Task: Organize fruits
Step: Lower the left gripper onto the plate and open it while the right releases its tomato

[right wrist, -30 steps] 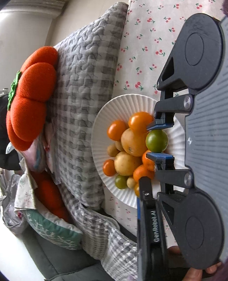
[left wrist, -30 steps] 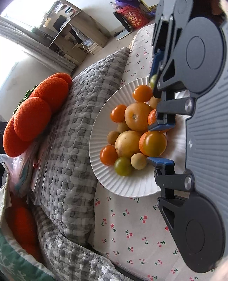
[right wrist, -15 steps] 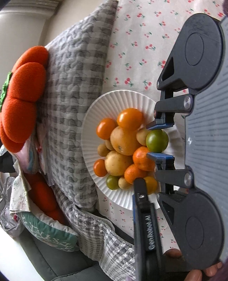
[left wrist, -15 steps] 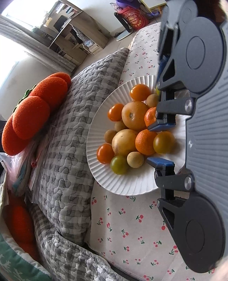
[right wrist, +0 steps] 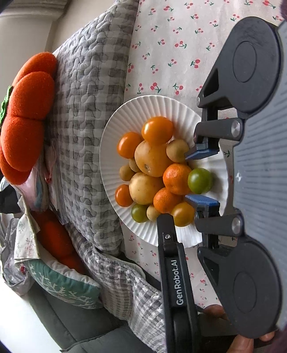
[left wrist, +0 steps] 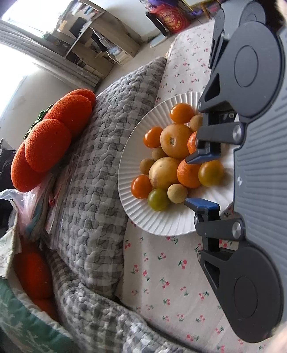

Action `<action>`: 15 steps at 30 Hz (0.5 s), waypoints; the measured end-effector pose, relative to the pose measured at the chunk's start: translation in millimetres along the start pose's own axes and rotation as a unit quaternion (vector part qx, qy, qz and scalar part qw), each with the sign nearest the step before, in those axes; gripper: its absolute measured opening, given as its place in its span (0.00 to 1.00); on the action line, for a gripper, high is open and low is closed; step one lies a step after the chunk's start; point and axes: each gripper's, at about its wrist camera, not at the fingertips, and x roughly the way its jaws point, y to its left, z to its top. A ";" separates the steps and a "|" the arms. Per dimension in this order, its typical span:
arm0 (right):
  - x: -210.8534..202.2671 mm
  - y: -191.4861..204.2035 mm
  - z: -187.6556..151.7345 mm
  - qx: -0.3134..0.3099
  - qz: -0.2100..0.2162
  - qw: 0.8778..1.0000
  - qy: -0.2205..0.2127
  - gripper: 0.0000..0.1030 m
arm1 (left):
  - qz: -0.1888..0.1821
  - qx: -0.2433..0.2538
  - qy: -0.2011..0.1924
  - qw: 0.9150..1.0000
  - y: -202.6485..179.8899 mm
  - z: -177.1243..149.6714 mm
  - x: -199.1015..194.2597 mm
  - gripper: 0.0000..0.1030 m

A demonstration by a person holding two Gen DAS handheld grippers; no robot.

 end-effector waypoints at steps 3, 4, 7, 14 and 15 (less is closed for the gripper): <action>-0.3 3.7 -2.1 -0.003 0.003 1.000 0.003 0.33 | 0.015 0.017 -0.006 1.000 -3.6 -0.9 -3.0 0.32; -0.9 5.4 -2.8 -0.003 0.009 1.000 0.004 0.33 | 0.019 0.021 -0.008 1.000 -4.7 -1.3 -4.0 0.33; -2.8 13.8 -4.2 -0.013 0.023 1.000 0.005 0.33 | 0.029 0.033 -0.010 0.999 -7.2 -2.4 -6.6 0.34; -10.3 18.3 -5.0 -0.007 0.024 1.000 -0.008 0.33 | 0.031 0.044 -0.018 0.998 -9.8 -4.6 -16.8 0.38; -12.6 18.1 -5.2 -0.007 0.023 1.000 -0.010 0.33 | 0.033 0.045 -0.020 0.998 -9.6 -4.9 -18.5 0.38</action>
